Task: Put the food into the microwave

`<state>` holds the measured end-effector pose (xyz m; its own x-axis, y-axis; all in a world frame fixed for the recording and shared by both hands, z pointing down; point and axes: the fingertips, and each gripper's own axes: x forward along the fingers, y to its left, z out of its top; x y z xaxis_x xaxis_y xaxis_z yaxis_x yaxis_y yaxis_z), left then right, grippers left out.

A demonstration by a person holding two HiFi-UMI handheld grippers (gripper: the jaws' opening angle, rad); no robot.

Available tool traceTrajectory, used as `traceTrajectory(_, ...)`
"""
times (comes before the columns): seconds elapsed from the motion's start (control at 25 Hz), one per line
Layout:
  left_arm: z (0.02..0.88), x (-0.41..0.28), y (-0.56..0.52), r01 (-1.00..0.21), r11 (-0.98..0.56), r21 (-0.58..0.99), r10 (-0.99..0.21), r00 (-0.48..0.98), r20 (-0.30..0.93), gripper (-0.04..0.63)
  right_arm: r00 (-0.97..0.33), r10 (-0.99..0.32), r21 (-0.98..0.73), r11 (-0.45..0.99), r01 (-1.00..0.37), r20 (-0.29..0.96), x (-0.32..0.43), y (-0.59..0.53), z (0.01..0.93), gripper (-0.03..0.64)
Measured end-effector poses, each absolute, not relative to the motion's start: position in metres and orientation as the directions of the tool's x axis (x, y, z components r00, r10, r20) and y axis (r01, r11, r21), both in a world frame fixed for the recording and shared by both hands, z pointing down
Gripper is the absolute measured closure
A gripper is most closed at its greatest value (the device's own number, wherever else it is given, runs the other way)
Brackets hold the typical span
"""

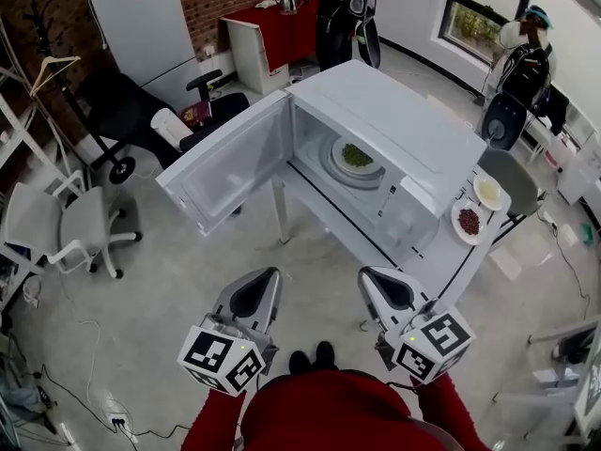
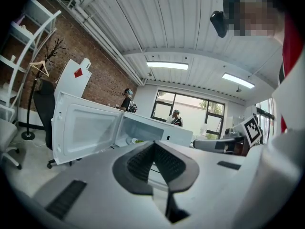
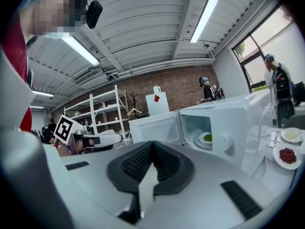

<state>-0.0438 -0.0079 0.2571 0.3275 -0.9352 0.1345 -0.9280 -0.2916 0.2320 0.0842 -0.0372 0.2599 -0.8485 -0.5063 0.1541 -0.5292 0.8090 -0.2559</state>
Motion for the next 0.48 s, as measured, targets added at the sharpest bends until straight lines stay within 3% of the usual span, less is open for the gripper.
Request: traceTrajectory(0.48, 0.2621, -0.0344, -0.0033, -0.925, -0.303, 0.23, -0.928, 0.341, 0.151, 0.586, -0.853, -0.503, -0.263, 0.812, -0.521, 0.139, 0.0854, -0.0328, 0.2561, 0.603)
